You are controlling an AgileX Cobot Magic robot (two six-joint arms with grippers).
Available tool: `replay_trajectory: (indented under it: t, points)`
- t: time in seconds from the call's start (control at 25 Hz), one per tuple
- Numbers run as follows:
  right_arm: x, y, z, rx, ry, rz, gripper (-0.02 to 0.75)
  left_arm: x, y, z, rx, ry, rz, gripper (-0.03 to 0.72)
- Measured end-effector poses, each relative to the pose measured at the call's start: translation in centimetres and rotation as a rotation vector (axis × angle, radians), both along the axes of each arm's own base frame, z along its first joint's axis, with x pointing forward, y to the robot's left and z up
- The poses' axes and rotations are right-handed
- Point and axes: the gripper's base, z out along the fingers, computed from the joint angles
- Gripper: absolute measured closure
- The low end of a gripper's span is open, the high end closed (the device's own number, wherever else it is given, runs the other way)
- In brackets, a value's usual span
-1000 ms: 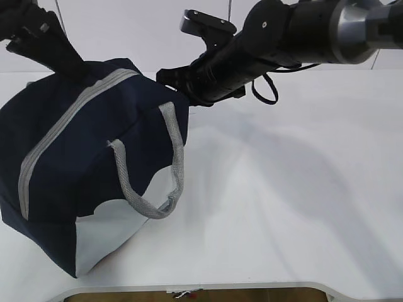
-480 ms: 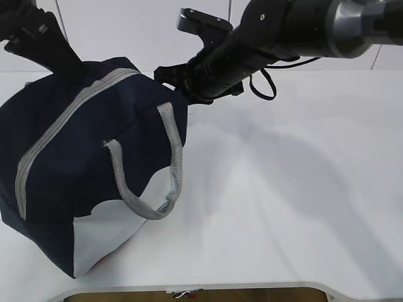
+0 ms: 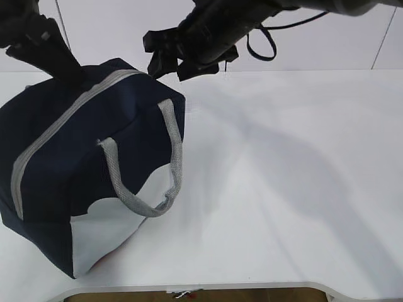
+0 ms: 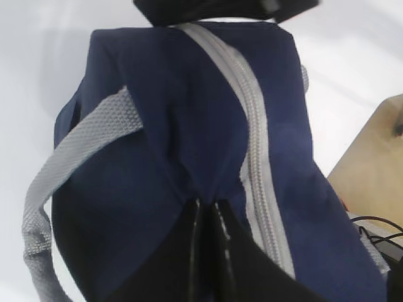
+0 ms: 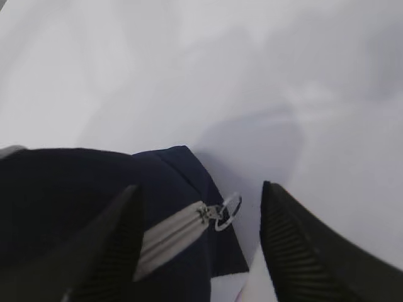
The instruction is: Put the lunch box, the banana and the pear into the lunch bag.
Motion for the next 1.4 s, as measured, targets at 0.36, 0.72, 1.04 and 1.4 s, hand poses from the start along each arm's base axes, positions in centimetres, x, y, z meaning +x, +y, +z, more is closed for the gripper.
replay_trajectory:
  t: [0.36,0.72,1.04,1.4]
  points:
    - [-1.0,-1.3,5.3,-0.221,-0.023,0.117,0.258,0.3,0.6,-0.4,0.058,0.000,0.021,0.692]
    - [-1.5,-3.4,7.1,-0.409,-0.034,0.078,0.258,0.4,0.9,-0.5,0.061,0.076,0.190,0.428]
    - [-4.7,-5.1,11.6,-0.383,-0.098,0.040,0.258,-0.4,1.5,1.2,0.070,0.036,0.255,0.294]
    - [-11.4,-8.8,12.0,-0.450,-0.039,0.043,0.258,-6.9,3.8,8.3,0.038,-0.187,0.330,0.334]
